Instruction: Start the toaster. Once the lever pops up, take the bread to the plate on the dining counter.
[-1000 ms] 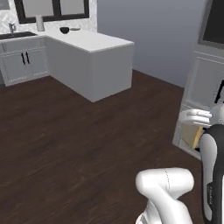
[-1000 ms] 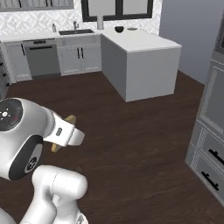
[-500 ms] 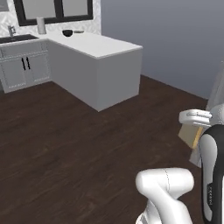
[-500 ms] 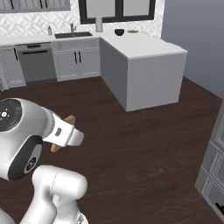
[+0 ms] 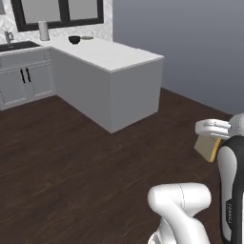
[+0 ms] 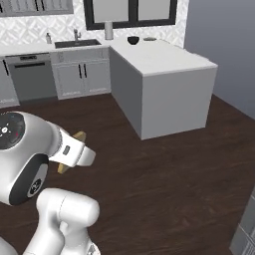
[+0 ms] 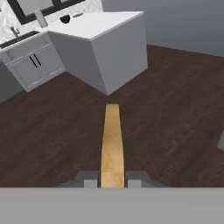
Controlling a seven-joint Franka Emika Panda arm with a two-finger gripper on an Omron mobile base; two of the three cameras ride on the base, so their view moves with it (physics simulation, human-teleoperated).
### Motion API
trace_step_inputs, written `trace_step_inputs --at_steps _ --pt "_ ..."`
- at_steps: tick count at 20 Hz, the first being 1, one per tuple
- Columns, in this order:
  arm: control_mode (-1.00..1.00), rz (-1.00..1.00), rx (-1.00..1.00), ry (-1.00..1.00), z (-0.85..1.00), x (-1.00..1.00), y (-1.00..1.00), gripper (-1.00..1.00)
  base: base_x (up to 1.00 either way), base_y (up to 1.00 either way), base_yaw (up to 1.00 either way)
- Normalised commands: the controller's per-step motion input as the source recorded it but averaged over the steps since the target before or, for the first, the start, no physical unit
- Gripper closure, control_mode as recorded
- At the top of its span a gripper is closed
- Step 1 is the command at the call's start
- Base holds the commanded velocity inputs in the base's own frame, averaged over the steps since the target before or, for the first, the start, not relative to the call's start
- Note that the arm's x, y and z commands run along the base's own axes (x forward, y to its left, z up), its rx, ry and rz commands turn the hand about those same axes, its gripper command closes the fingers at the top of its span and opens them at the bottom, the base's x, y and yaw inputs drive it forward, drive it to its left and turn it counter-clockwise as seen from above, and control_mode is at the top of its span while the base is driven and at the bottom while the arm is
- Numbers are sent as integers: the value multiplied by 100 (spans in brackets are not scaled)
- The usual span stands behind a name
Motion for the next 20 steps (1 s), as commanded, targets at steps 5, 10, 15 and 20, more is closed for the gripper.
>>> trace_step_inputs --at_steps 5,10,15,20 --pt "100 0 0 0 0 0 0 100 100 -10 0" --pt "100 0 0 0 0 0 0 100 100 -15 0" --pt "100 0 0 0 0 0 0 100 100 -25 0" --pt "100 0 0 0 0 0 0 100 100 -44 0"
